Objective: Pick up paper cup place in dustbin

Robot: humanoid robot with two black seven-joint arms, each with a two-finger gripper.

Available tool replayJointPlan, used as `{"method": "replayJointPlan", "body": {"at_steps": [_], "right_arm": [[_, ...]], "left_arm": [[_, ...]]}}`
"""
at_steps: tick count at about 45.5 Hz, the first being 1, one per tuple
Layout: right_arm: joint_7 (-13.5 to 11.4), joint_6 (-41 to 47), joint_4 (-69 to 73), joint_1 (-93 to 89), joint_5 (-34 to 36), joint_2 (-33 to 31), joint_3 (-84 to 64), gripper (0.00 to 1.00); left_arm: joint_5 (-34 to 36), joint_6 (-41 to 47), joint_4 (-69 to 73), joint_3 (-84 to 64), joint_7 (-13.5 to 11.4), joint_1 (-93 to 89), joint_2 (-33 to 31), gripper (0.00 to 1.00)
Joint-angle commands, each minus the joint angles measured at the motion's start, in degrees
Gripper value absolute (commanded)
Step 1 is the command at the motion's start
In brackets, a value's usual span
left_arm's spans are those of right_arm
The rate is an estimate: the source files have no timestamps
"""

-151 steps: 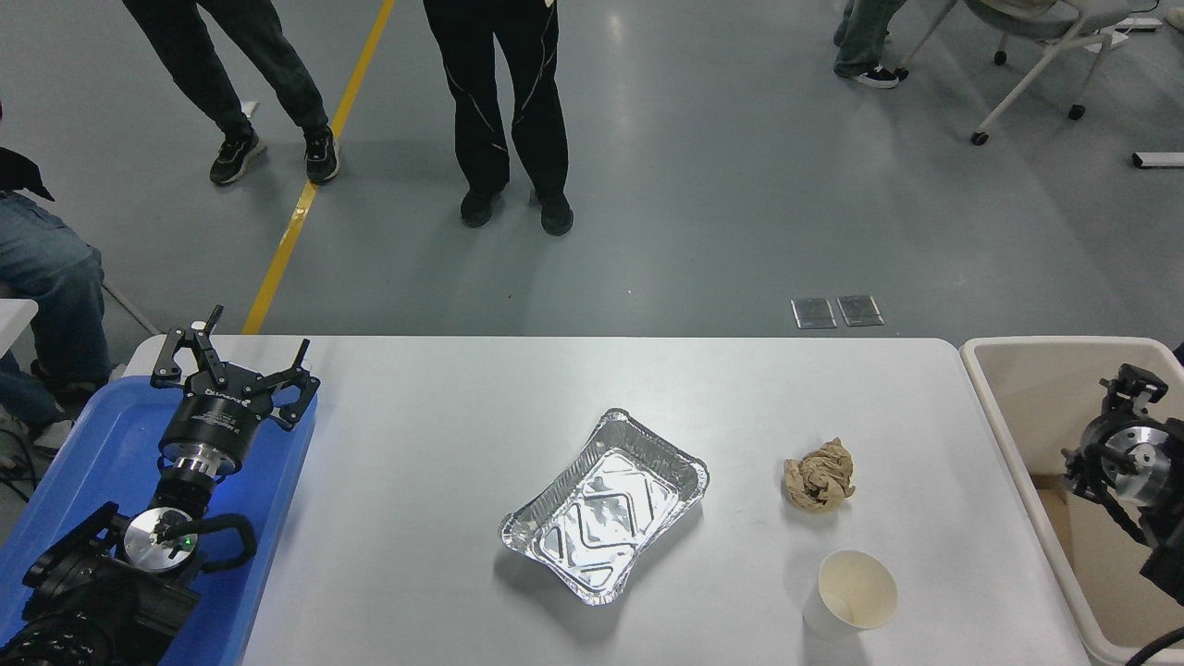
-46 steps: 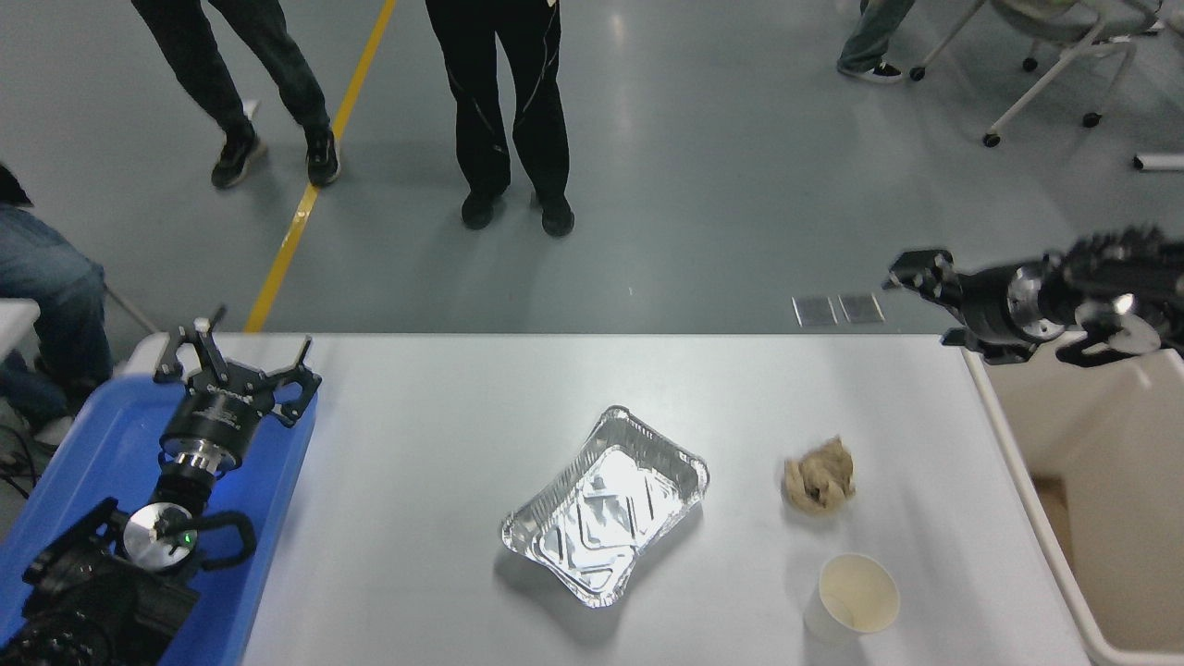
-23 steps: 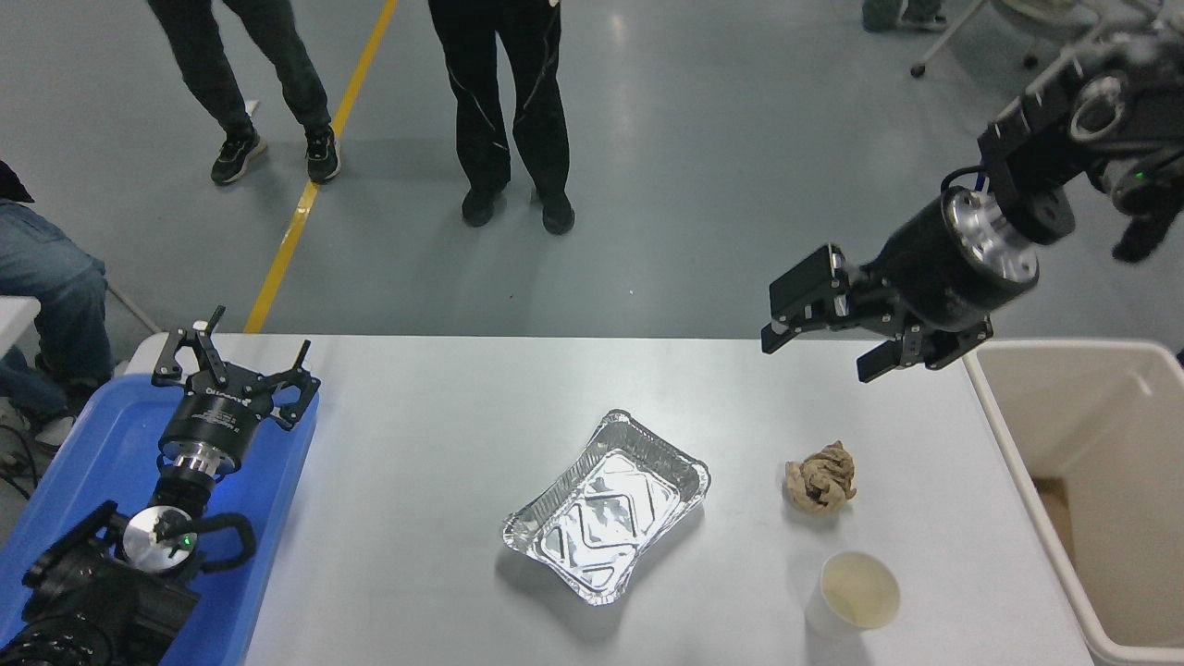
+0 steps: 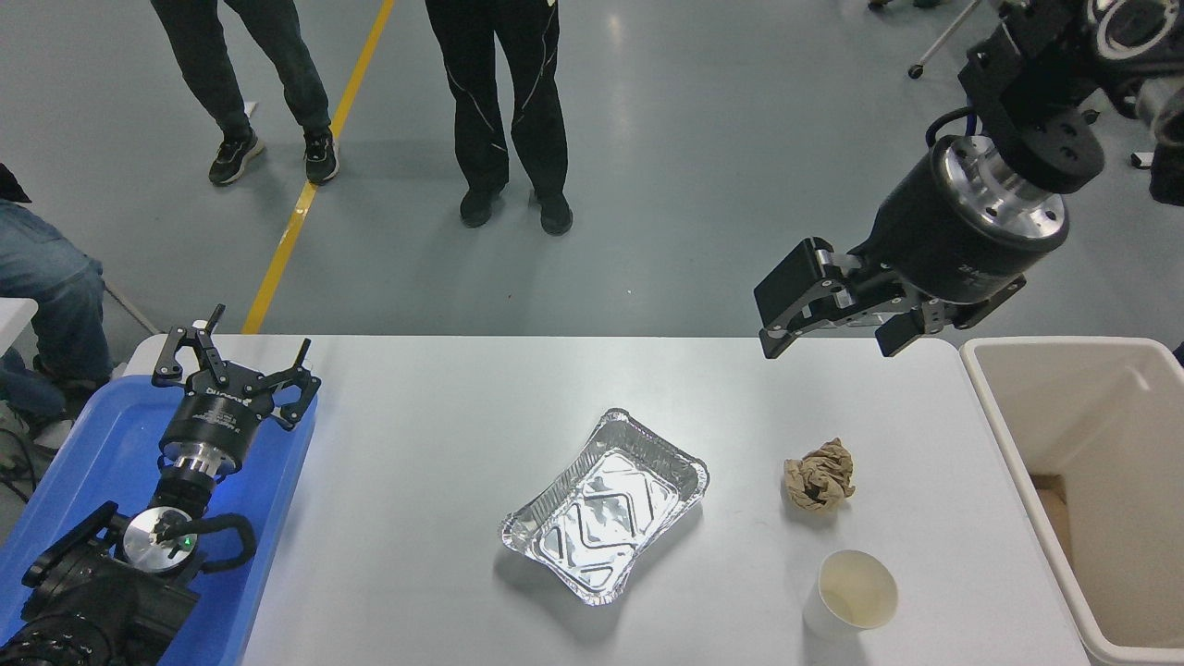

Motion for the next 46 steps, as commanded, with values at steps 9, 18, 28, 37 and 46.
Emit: {"method": "replayJointPlan", "body": {"at_steps": [9, 18, 28, 37, 46], "right_arm": [[-1.0, 0.1, 0.1, -5.5, -0.7, -0.8, -5.1, 1.0], [-1.6, -2.9, -0.3, -13.2, -0.5, -4.9, -5.6, 1.0], [-1.7, -8.7, -1.5, -23.3, -0.9, -8.7, -4.7, 1.0], [-1.6, -10.8, -2.1, -31.4, -1.4, -12.9, -2.1, 1.0], [-1.6, -13.1, -2.3, -42.5, -10.6, -18.5, 5.0, 1.0]], "left_arm": [[0.0, 0.0, 0.0, 0.0, 0.0, 0.0, 0.0, 0.99], [0.0, 0.0, 0.0, 0.0, 0.0, 0.0, 0.0, 0.99], [0.0, 0.0, 0.0, 0.0, 0.0, 0.0, 0.0, 0.99], [0.0, 0.0, 0.0, 0.0, 0.0, 0.0, 0.0, 0.99], [0.0, 0.0, 0.0, 0.0, 0.0, 0.0, 0.0, 0.99]]}}
